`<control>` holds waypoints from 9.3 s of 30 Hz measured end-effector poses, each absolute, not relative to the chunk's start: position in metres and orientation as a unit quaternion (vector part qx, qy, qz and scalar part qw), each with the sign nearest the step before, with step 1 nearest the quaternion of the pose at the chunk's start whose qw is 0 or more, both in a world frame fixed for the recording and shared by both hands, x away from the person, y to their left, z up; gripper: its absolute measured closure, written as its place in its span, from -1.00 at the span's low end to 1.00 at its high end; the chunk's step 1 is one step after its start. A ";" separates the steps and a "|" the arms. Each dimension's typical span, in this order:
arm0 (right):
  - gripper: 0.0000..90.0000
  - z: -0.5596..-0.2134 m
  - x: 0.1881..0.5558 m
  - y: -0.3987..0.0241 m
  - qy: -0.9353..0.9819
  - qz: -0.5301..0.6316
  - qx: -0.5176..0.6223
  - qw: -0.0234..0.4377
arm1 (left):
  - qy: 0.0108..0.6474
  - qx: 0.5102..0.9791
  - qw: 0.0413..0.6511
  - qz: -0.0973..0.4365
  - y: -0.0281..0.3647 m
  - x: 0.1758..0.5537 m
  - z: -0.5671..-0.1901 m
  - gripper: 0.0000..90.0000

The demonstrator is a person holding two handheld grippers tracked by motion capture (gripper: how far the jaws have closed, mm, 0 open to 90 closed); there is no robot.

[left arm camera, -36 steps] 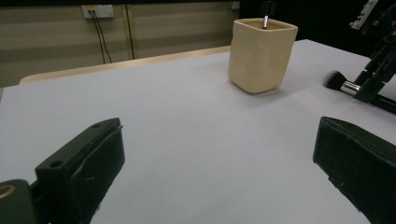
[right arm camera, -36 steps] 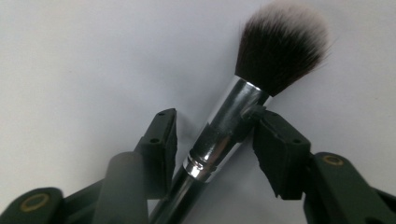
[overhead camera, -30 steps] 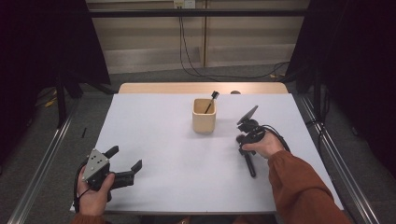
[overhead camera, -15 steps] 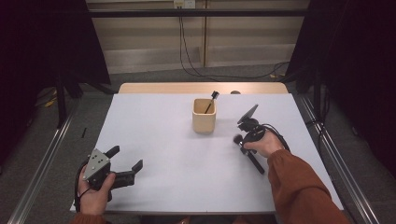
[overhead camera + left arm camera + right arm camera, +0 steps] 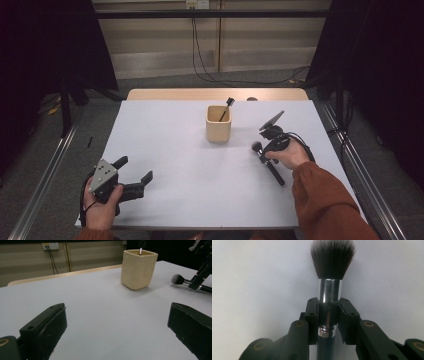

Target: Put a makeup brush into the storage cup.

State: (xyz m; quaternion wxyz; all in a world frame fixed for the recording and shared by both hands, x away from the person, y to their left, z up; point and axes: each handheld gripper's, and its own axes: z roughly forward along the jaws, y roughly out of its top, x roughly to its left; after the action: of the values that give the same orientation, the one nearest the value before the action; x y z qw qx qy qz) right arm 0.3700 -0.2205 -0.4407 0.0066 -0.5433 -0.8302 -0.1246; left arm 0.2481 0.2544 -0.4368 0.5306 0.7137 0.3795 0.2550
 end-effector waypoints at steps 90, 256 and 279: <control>0.60 -0.396 0.331 -0.234 -0.673 -0.592 -0.391 -0.209 | 0.381 0.711 0.532 0.256 0.256 0.246 -0.436 -0.95; -0.03 -0.425 0.414 -0.162 -0.696 -0.566 -0.406 -0.175 | 0.369 0.721 0.532 0.245 0.250 0.258 -0.438 -0.96; -0.93 -0.417 0.388 -0.183 -0.694 -0.562 -0.416 -0.171 | 0.365 0.717 0.537 0.252 0.252 0.252 -0.436 -0.96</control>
State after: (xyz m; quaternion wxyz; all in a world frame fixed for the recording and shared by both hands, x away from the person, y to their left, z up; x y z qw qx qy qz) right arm 0.3882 -0.1827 -0.4172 -0.1714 -0.4162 -0.6939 -0.5620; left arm 0.2518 0.2517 -0.4357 0.5371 0.7174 0.3651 0.2520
